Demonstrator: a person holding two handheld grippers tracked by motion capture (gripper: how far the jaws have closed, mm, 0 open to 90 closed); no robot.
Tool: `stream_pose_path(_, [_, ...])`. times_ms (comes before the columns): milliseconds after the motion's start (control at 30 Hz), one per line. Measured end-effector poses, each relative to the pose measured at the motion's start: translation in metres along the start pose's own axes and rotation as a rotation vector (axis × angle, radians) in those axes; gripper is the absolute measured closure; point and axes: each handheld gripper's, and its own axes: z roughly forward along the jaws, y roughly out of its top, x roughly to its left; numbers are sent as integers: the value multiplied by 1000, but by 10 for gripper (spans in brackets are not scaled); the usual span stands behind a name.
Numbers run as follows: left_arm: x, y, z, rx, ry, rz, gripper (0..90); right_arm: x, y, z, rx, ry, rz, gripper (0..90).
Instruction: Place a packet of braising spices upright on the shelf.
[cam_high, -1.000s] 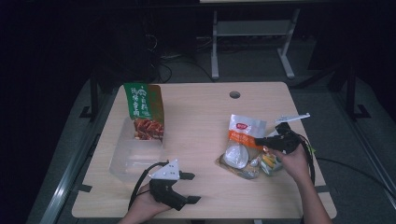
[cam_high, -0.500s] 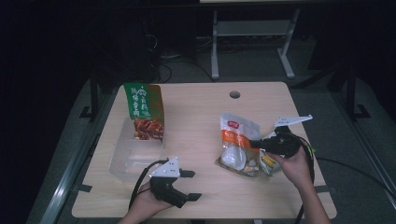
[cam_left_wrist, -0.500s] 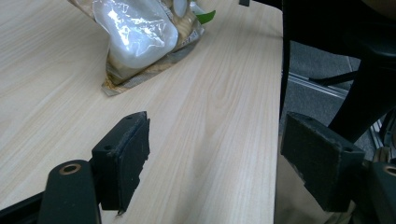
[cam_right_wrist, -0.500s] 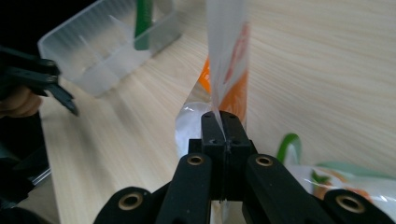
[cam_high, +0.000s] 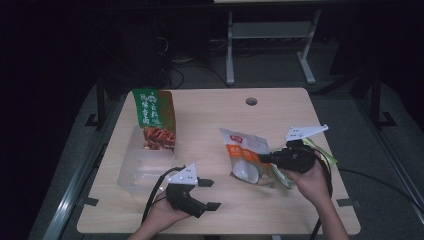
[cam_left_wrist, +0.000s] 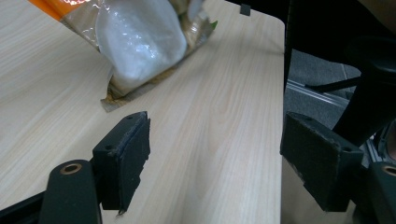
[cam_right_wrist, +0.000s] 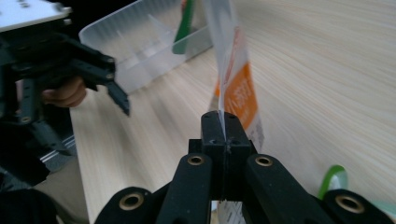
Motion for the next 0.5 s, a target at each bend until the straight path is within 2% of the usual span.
stream_pose_path(233, [2, 0, 2, 2, 16, -9, 239, 16, 7, 1, -11, 54, -40, 900])
stream_pose_path(367, [4, 0, 2, -4, 14, -17, 235, 20, 8, 3, -5, 65, -44, 900])
stream_pose_path(500, [5, 0, 3, 3, 23, -14, 229, 25, 8, 5, -15, 100, -52, 900])
